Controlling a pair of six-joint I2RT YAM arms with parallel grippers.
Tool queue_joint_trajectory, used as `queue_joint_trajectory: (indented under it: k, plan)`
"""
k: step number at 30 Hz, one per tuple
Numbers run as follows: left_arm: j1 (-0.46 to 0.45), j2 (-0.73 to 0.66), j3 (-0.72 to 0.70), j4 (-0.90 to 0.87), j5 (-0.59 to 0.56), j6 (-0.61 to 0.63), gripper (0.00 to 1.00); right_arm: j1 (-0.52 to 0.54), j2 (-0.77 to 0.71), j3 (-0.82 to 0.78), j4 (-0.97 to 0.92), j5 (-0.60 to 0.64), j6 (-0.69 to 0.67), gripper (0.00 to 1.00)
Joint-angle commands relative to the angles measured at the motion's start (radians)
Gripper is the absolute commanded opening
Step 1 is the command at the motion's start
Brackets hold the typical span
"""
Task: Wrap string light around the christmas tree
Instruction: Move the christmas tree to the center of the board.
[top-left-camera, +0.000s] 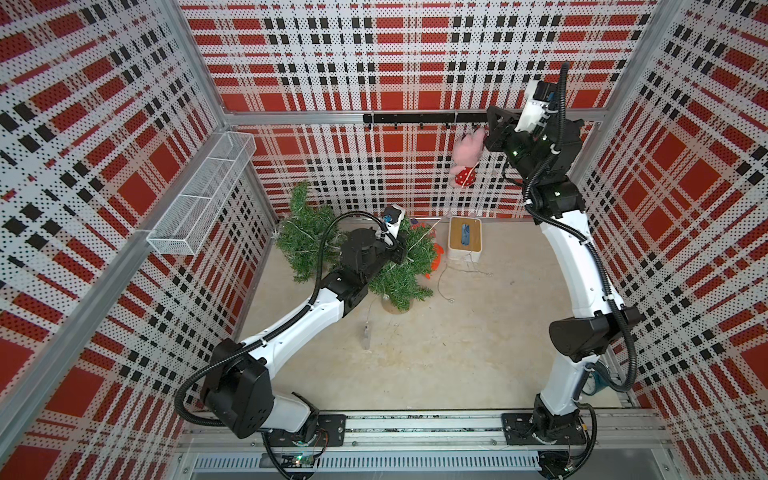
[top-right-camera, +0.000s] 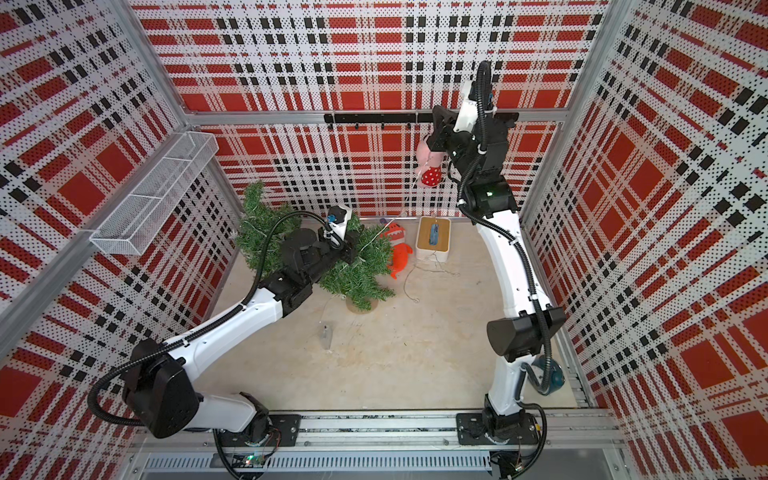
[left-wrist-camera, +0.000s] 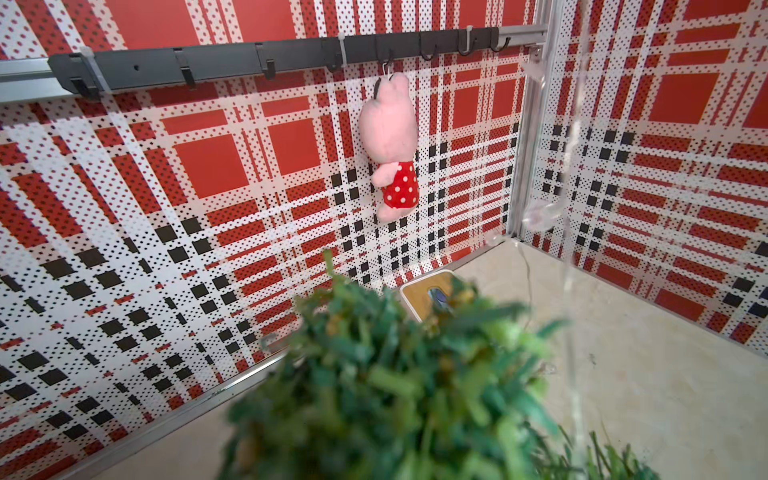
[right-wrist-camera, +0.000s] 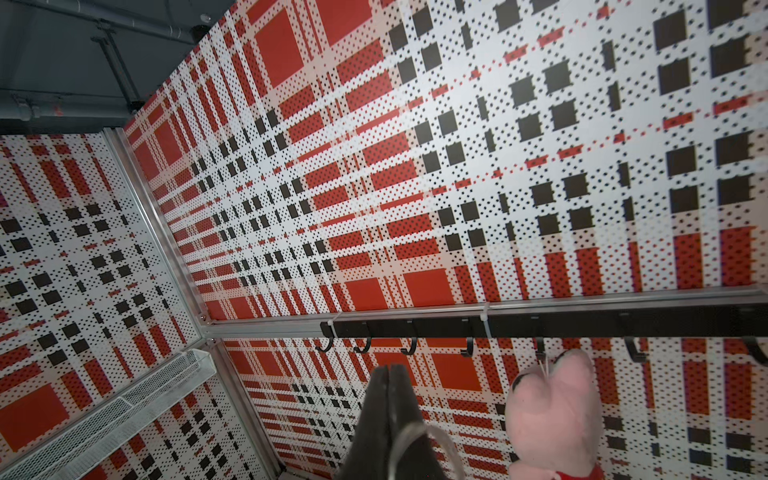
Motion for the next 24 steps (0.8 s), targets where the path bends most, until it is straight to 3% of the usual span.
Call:
queue_joint_trajectory:
  k: [1,12,24]
  plan:
    - [-0.015,0.017,0.049,0.037,0.022,0.020,0.00,-0.017,-0.072,-0.010,-0.019,-0.011,-0.045,0.00]
    - [-0.099,0.054,0.082,-0.017,0.134,0.059,0.00,-0.097,-0.098,0.097,-0.117,-0.002,-0.094,0.00]
    - [-0.166,0.067,0.100,-0.092,0.229,0.090,0.00,-0.274,-0.101,0.140,-0.087,-0.061,0.021,0.00]
